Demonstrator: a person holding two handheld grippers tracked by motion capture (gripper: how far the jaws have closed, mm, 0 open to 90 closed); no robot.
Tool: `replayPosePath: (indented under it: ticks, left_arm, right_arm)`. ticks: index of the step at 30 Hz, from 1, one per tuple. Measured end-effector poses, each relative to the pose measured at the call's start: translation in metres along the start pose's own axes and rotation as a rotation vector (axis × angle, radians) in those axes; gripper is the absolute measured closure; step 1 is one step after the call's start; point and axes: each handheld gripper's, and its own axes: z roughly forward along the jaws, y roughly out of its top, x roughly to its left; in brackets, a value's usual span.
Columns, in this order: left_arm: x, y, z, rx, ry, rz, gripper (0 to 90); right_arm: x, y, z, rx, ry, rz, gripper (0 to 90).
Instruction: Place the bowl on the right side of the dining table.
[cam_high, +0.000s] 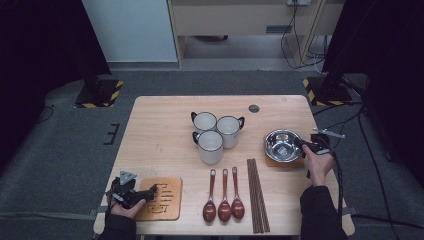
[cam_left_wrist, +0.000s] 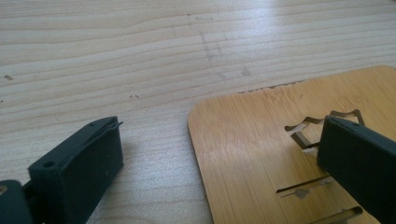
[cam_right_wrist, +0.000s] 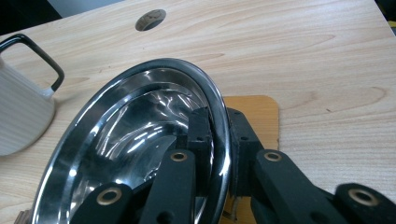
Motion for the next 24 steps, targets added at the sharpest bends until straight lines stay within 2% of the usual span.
replayPosePath:
  ticks: [6,24]
  left_arm:
    - [0.0000,0.0000,0.0000,0.000,0.000,0.000,0.0]
    - [0.0001,0.0002,0.0002,0.000,0.000,0.000,0.0]
  right_arm:
    - [-0.0022,-0.0016,0.0021,0.015,-0.025,-0.010,80.9]
    - [-0.0072,-0.0046,0.0061,0.048,-0.050,-0.029,78.3]
